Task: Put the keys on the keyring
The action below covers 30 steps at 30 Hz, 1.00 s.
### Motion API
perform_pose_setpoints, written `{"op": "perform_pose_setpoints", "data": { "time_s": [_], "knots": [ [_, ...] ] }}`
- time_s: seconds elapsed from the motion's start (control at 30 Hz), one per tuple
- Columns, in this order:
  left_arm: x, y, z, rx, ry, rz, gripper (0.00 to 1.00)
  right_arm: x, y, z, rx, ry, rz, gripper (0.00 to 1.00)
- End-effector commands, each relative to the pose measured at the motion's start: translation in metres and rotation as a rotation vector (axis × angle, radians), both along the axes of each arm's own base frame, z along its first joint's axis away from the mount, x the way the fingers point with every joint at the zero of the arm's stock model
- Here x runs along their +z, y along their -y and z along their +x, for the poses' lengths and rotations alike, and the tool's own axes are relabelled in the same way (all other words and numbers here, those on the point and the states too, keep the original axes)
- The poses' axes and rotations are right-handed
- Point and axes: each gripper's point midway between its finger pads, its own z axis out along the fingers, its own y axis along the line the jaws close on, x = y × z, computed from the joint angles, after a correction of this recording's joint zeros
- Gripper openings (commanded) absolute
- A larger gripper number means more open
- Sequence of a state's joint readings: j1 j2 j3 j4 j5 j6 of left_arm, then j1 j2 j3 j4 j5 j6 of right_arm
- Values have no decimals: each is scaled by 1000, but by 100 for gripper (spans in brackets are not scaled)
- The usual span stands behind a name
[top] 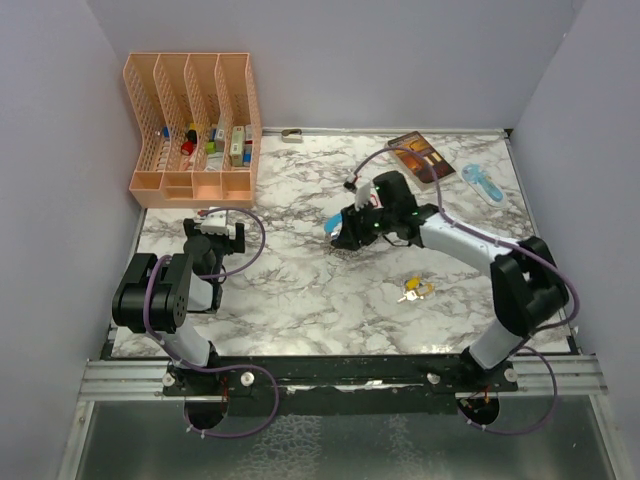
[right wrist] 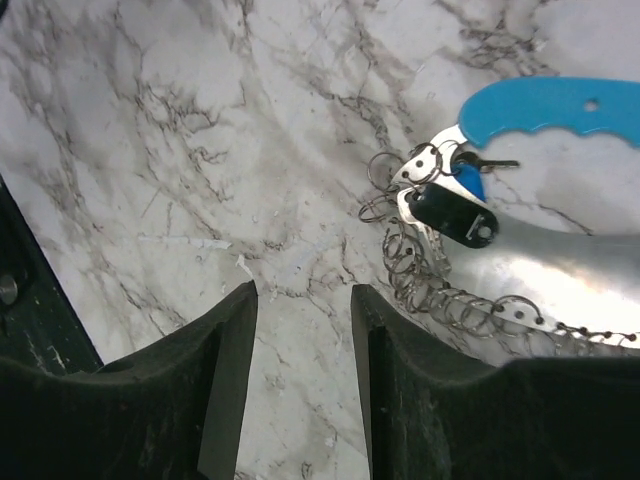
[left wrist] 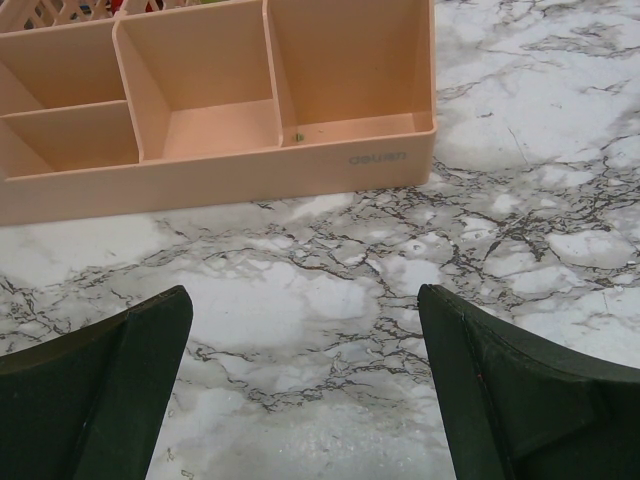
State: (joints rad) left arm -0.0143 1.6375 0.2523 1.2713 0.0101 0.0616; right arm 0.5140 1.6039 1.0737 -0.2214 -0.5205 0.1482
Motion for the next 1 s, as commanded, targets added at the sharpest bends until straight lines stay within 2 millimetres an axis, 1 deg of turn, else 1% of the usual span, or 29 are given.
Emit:
{"op": "perform_pose_setpoints", "data": {
  "time_s": [0.0,0.17,0.37,0.7,0.97],
  "knots": [
    [8,-3,2,11,33,-11,99,-30,-17,10,33,33,-126,42],
    [8,-3,3,11,33,-11,99,-47,-27,20,30,22,-171,39],
    [8,-3,2,12,33,-11,99,-59,-22,29,11,29,-229,38],
    [8,-3,3,11,34,-11,99,-87,-19,22,23,-29,-271,36],
    [8,-3,2,12,33,-11,99,-98,-18,21,34,-43,-280,34]
  ]
}}
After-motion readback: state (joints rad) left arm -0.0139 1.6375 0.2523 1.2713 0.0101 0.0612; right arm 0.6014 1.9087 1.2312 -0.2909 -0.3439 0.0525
